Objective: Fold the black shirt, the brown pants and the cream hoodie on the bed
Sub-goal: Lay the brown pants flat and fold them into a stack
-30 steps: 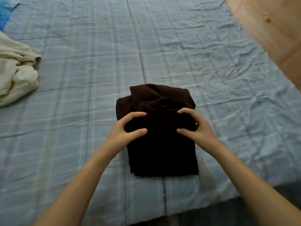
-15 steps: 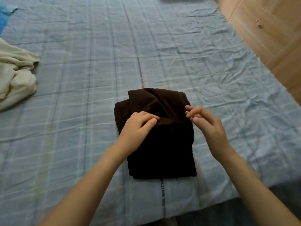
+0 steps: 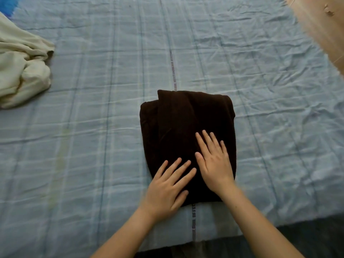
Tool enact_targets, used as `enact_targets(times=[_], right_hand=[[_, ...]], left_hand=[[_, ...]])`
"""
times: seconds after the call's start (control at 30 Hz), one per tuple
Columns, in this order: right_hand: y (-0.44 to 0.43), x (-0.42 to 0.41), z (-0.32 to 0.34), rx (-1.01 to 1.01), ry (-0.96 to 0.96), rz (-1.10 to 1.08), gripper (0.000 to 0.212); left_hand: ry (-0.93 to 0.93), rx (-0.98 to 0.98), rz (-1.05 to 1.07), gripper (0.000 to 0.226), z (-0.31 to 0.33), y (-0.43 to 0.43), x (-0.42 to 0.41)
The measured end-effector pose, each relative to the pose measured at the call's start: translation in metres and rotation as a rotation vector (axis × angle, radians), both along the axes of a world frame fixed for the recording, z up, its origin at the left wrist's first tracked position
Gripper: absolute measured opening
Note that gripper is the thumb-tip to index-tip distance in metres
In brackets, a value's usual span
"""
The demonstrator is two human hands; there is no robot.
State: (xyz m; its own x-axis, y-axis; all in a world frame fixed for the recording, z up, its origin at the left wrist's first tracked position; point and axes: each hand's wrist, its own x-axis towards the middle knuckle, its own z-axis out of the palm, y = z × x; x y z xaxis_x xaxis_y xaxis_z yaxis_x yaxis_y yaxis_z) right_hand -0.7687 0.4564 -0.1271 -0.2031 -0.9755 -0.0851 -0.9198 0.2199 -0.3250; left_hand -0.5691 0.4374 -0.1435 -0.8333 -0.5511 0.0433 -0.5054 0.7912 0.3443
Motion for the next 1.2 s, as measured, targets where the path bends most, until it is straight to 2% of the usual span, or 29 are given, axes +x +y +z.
enact_targets(times=[0.07, 0.13, 0.17, 0.23, 0.27, 0.33, 0.4, 0.47, 0.6, 0.73, 0.83, 0.9, 0.97, 1.03, 1.2], right_hand=[[-0.004, 0.0, 0.004, -0.039, -0.078, -0.016, 0.057], [-0.009, -0.003, 0.015, -0.129, -0.215, -0.074, 0.054], [-0.012, -0.005, 0.021, -0.196, -0.259, -0.122, 0.053], [-0.024, -0.008, 0.033, -0.294, -0.241, -0.204, 0.053], [-0.031, -0.007, 0.036, -0.308, -0.199, -0.228, 0.054], [-0.045, -0.003, 0.034, -0.266, -0.087, -0.237, 0.058], [-0.048, -0.001, 0.019, -0.143, 0.013, -0.223, 0.063], [-0.04, -0.002, -0.004, -0.054, 0.054, -0.222, 0.065], [-0.031, -0.003, -0.028, -0.032, 0.009, -0.21, 0.06], [-0.033, -0.01, -0.003, -0.082, -0.099, -0.185, 0.057], [-0.021, -0.027, 0.01, -0.141, -0.036, -0.331, 0.063], [-0.016, -0.035, 0.012, -0.056, -0.228, -0.425, 0.069], [-0.014, -0.038, 0.007, -0.016, -0.491, -0.425, 0.074], [-0.013, -0.038, 0.004, -0.002, -0.533, -0.391, 0.075], [-0.011, -0.039, -0.002, 0.113, -0.496, -0.434, 0.077]], left_hand=[[0.117, 0.108, 0.072, 0.054, 0.01, -0.002, -0.005], [0.332, 0.242, 0.197, 0.042, 0.029, -0.011, -0.012], [0.445, 0.258, 0.278, 0.038, 0.04, -0.02, -0.016], [0.552, 0.119, 0.453, 0.033, 0.06, -0.044, -0.031], [0.511, 0.013, 0.512, 0.035, 0.066, -0.058, -0.042], [0.262, -0.108, 0.508, 0.048, 0.068, -0.078, -0.063], [-0.017, -0.081, 0.453, 0.058, 0.049, -0.086, -0.071], [-0.143, -0.031, 0.465, 0.063, 0.014, -0.087, -0.062], [-0.063, 0.036, 0.495, 0.065, -0.022, -0.081, -0.046], [-0.012, 0.033, 0.461, 0.065, 0.002, -0.087, -0.046], [0.103, 0.012, 0.568, 0.069, 0.015, -0.081, -0.03], [0.155, 0.195, 0.782, 0.085, 0.016, -0.077, -0.02], [0.275, 0.56, 0.925, 0.098, 0.013, -0.075, -0.018], [0.361, 0.732, 0.941, 0.1, 0.009, -0.075, -0.019], [0.447, 0.839, 0.857, 0.094, 0.007, -0.073, -0.016]])
